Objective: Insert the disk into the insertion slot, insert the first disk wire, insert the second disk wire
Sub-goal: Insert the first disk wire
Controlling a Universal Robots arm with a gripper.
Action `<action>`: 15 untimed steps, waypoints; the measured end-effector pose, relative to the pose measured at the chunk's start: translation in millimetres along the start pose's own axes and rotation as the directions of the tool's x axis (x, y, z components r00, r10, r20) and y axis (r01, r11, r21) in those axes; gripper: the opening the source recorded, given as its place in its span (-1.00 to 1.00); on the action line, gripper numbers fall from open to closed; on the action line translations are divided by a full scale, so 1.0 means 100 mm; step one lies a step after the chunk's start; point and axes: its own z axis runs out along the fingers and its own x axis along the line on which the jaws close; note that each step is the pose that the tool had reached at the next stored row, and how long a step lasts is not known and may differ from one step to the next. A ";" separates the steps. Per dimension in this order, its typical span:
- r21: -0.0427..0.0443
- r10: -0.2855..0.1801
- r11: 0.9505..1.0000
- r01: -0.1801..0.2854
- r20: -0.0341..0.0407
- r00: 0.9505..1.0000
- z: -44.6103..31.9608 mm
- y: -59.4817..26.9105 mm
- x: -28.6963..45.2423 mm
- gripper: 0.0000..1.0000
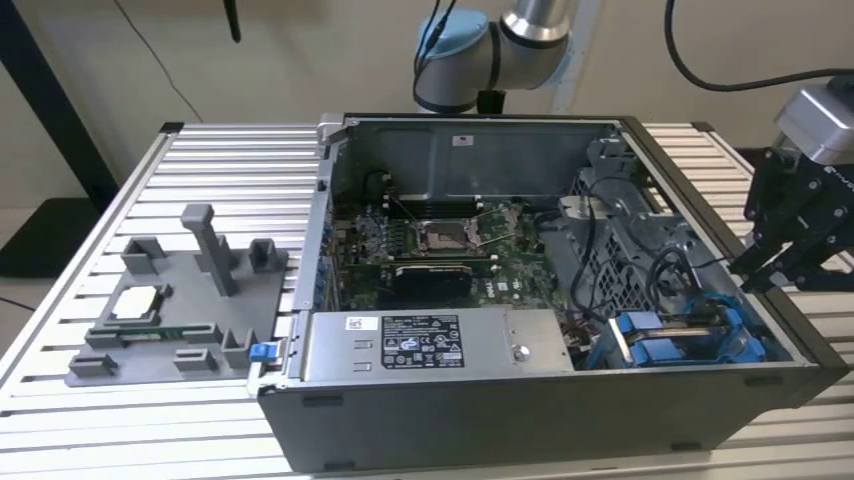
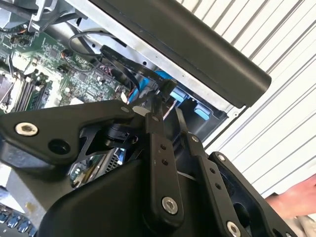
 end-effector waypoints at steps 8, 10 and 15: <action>0.000 -0.001 1.000 0.001 0.006 1.000 -0.016 -0.022 -0.001 1.00; 0.000 -0.001 1.000 0.001 0.009 1.000 -0.016 -0.026 -0.001 1.00; 0.005 -0.003 1.000 0.003 0.031 1.000 -0.017 -0.041 0.005 1.00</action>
